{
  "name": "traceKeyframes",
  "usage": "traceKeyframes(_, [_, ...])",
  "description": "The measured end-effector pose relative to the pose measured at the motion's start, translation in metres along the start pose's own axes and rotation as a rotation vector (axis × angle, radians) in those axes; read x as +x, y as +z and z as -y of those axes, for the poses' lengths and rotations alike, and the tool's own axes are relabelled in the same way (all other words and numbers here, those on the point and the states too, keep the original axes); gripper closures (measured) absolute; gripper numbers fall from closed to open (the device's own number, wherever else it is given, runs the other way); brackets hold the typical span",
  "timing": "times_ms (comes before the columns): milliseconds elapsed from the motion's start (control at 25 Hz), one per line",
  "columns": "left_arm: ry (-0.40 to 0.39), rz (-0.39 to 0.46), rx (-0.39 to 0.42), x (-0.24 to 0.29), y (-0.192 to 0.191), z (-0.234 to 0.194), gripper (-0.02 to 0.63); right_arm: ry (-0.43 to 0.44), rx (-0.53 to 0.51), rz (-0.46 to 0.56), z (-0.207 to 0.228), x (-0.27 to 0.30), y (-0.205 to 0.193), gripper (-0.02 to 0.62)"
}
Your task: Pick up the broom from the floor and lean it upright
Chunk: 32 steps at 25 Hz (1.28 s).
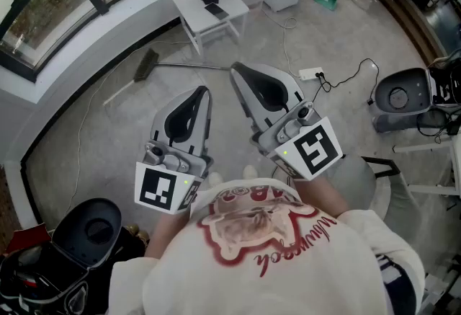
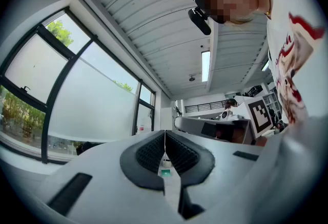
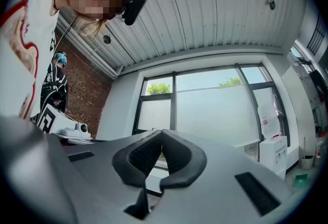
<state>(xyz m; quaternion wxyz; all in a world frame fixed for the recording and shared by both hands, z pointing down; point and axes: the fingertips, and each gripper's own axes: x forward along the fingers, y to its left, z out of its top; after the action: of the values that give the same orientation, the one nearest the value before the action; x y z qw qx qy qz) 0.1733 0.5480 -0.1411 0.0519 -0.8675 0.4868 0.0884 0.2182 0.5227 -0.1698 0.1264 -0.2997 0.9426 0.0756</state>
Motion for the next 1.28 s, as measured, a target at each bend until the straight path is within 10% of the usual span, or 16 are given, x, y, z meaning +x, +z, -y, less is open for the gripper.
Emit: traceKeyframes(1280, [0.044,-0.022,-0.018,0.033,-0.031,0.05,0.584,0.028,0.059,0.018,0.054,-0.058,-0.003,0.571])
